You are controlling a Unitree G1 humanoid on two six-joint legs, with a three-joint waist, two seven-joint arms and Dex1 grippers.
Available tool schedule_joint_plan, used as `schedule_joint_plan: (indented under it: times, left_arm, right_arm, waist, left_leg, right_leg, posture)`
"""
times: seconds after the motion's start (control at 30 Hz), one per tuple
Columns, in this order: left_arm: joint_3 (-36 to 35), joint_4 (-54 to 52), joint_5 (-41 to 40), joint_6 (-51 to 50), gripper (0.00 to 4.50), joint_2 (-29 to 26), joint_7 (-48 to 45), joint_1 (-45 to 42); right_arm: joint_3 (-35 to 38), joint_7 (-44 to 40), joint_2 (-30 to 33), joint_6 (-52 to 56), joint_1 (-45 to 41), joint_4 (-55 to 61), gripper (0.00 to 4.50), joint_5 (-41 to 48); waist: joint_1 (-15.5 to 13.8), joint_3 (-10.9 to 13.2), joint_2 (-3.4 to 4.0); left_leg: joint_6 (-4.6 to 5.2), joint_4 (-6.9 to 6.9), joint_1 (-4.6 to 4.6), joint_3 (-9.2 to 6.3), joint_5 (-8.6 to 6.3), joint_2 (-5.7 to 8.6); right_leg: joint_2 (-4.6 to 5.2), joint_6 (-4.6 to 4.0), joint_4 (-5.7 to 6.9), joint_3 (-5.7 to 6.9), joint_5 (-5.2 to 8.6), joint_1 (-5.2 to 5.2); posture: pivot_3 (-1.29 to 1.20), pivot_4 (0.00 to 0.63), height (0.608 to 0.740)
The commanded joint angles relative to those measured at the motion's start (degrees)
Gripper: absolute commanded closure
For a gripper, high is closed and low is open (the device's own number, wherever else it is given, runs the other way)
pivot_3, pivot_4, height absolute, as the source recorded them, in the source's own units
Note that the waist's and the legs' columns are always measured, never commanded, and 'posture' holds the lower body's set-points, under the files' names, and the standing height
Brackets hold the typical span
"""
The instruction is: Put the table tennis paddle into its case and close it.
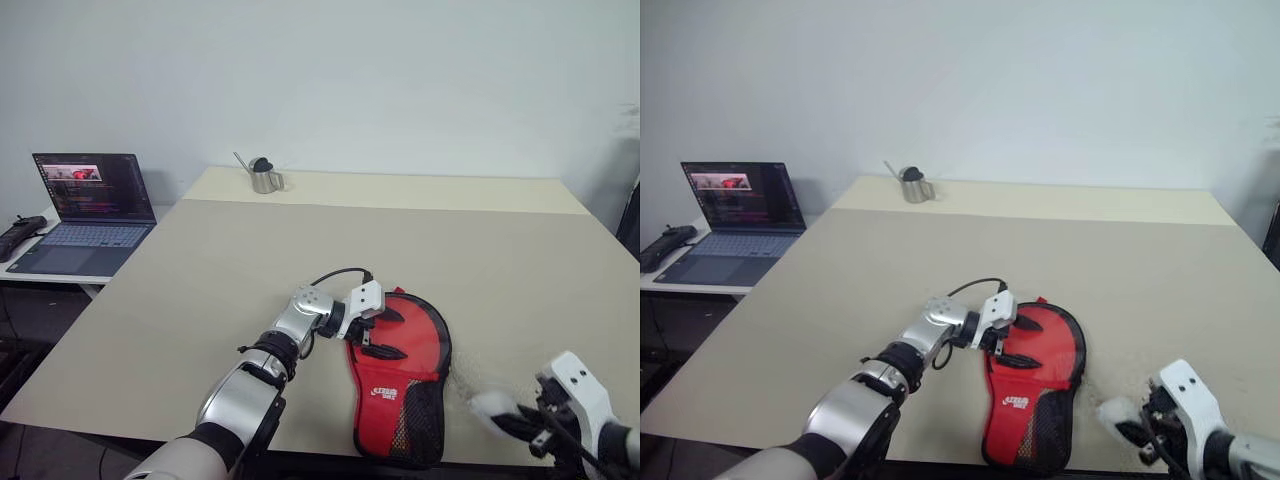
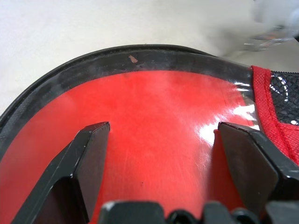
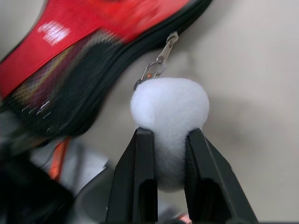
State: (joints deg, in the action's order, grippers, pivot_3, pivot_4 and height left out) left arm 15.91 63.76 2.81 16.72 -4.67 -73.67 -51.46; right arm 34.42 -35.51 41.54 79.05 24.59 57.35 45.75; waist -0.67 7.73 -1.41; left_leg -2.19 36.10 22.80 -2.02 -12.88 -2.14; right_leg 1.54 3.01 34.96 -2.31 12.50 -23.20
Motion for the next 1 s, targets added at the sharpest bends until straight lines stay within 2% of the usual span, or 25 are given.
schedule_joint_plan:
  times: [0.03, 0.2, 0.37, 0.6, 0.73, 0.87, 1.0]
  left_arm:
    - [4.3, 4.56, 5.59, -1.22, 0.45, 0.42, 0.27, 2.97]
    - [4.28, 4.54, 5.68, -1.23, 0.45, 0.93, 0.6, 2.81]
    - [4.13, 4.47, 5.6, -1.17, 0.45, 1.52, 1.04, 2.62]
    - [3.92, 4.45, 5.77, -0.9, 0.45, 1.59, 1.6, 2.61]
    - [3.91, 4.45, 5.79, -0.83, 0.45, 1.62, 1.72, 2.59]
    - [3.84, 4.52, 5.81, -0.76, 0.45, 1.72, 1.87, 2.52]
    - [3.83, 4.42, 5.88, -0.63, 0.45, 1.95, 1.97, 2.8]
  right_arm:
    - [1.55, -2.43, 3.34, -5.46, 6.49, 2.65, 4.16, 8.2]
    - [-5.56, 0.78, 10.32, -17.88, 17.58, 2.65, 4.17, 13.64]
    - [-19.37, 4.8, 17.35, -32.04, 26.21, 2.65, 4.17, 10.04]
    - [-32.7, 12.43, 22.77, -44.96, 27.5, 2.65, 4.17, 8.59]
    - [-34.88, 19.12, 26.53, -47.29, 23.92, 2.65, 4.17, 13.13]
    - [-30.91, 24.62, 32.29, -48.67, 21.21, 2.65, 2.91, 22.34]
    - [-21.09, 25.71, 38.11, -49.03, 21.01, 2.65, 1.54, 32.72]
  waist:
    - [-0.01, 0.0, -0.01]
    - [-0.07, 0.0, -0.04]
    - [-0.09, 0.0, -0.24]
    - [-0.09, 0.03, -0.33]
    - [-0.06, 0.06, -0.4]
    - [-0.09, 0.1, -0.45]
    - [-0.15, 0.14, -0.51]
  left_leg:
    - [-0.01, 0.0, -0.02, 0.0, -0.01, 0.01]
    - [-0.1, -0.04, -0.03, -0.11, -0.08, 0.35]
    - [-0.18, 0.0, 0.0, -0.08, -0.15, 0.58]
    - [-0.24, 0.0, -0.12, -0.23, -0.19, 0.55]
    - [-0.29, 0.0, -0.17, -0.23, -0.22, 0.53]
    - [-0.29, 0.01, -0.16, -0.22, -0.22, 0.54]
    - [-0.29, 0.1, -0.13, -0.19, -0.22, 0.54]
  right_leg:
    - [0.02, 0.01, 0.0, 0.0, 0.01, 0.01]
    - [0.41, 0.2, -0.01, 0.09, 0.24, 0.05]
    - [0.68, 0.42, -0.06, 0.09, 0.38, 0.12]
    - [0.68, 0.37, -0.09, 0.29, 0.45, 0.1]
    - [0.68, 0.35, -0.09, 0.33, 0.46, 0.12]
    - [0.68, 0.35, -0.09, 0.34, 0.47, 0.13]
    - [0.7, 0.35, -0.12, 0.32, 0.46, 0.13]
  posture:
    - [0.0, 0.15, 0.74]
    - [0.0, 0.15, 0.74]
    - [0.0, 0.15, 0.74]
    - [0.0, 0.15, 0.74]
    - [0.0, 0.15, 0.74]
    - [0.0, 0.15, 0.74]
    - [0.0, 0.15, 0.74]
